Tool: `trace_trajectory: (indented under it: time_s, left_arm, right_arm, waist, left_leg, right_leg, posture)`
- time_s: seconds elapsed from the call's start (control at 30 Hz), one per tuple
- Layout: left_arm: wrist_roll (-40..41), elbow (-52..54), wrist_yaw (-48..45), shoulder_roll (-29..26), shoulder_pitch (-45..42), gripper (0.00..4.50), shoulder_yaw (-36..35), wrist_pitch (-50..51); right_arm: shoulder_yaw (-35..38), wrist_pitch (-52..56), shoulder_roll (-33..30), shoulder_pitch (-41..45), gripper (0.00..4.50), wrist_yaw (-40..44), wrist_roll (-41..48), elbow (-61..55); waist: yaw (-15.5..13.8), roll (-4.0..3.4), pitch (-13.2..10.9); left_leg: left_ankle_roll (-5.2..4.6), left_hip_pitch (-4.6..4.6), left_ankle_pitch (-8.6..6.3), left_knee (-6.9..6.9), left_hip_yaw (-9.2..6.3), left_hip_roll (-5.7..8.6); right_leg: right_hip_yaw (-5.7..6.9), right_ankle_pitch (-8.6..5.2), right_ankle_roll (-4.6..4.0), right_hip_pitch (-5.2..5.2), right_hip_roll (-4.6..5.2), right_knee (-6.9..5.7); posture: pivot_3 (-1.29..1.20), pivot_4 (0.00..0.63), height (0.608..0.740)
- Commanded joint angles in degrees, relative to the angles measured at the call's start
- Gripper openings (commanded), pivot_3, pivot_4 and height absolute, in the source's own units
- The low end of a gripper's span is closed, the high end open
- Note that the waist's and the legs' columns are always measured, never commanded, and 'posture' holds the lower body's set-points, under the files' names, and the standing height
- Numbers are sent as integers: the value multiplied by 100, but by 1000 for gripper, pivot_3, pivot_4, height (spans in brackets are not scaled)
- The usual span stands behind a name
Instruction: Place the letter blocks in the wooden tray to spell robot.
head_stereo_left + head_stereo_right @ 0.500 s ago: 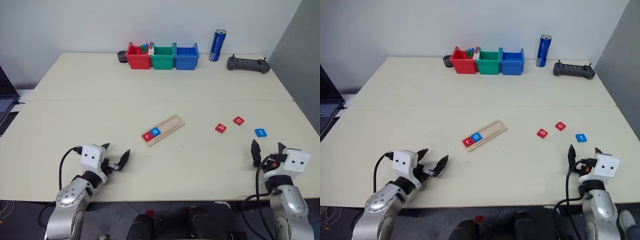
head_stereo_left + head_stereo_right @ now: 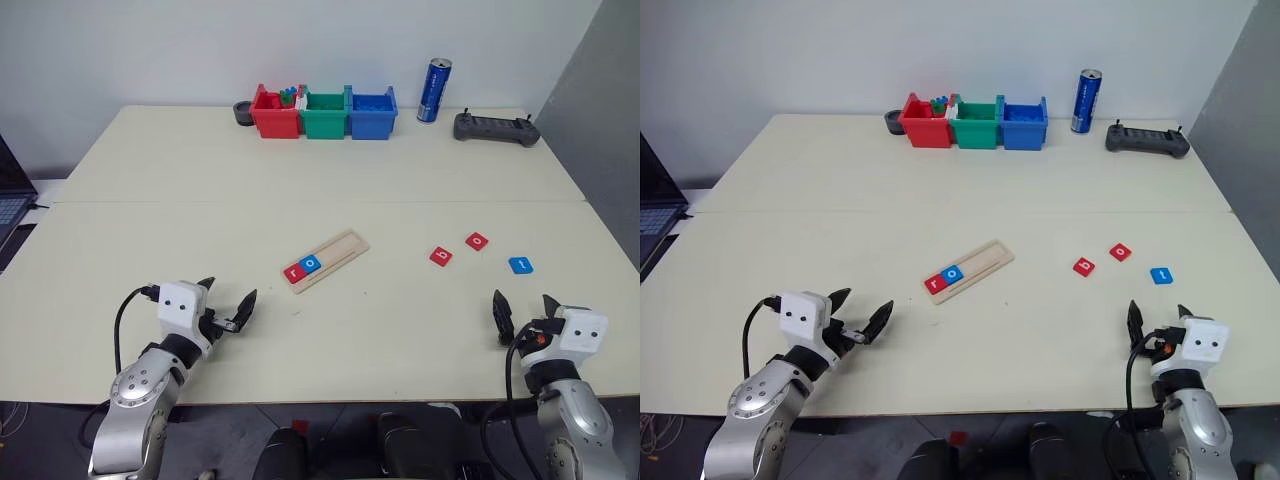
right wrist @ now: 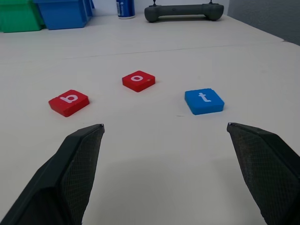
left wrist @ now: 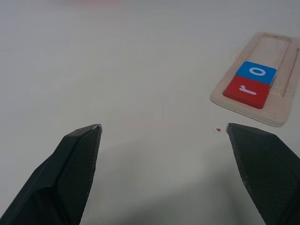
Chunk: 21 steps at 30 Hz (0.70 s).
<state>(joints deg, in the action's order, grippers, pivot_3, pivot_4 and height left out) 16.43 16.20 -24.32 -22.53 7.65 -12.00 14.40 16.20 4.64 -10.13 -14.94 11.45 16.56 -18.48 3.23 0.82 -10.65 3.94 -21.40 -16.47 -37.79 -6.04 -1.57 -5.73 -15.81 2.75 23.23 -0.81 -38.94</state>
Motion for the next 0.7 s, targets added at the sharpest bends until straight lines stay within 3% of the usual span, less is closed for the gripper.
trace_trajectory:
  time_s: [0.03, 0.23, 0.7]
  left_arm:
    - [-62, 117, 180, 37, -124, 4500, -141, -188]
    - [-205, -73, 477, 223, -270, 4500, -102, -240]
    - [-128, -212, 178, 201, -253, 4500, -117, -316]
  right_arm:
    - [-151, -34, -26, -42, 4465, 229, 110, -165]
    - [-281, 39, -20, -30, 4465, 342, 174, -162]
    - [-306, 120, -128, 38, 4465, 389, 200, -230]
  waist:
    - [0, 0, 0]
    - [-4, 0, 0]
    - [-5, 0, 0]
  left_leg:
    - [0, 0, 0, 0, 0, 0]
    - [0, 0, 0, 0, 0, 0]
    - [0, -1, 0, 0, -1, 0]
  right_leg:
    - [0, 0, 0, 0, 0, 0]
    - [0, 0, 0, 0, 0, 0]
    - [1, 0, 0, 0, 0, 0]
  posture:
    - [0, 150, 740]
    - [0, 150, 740]
    - [0, 150, 740]
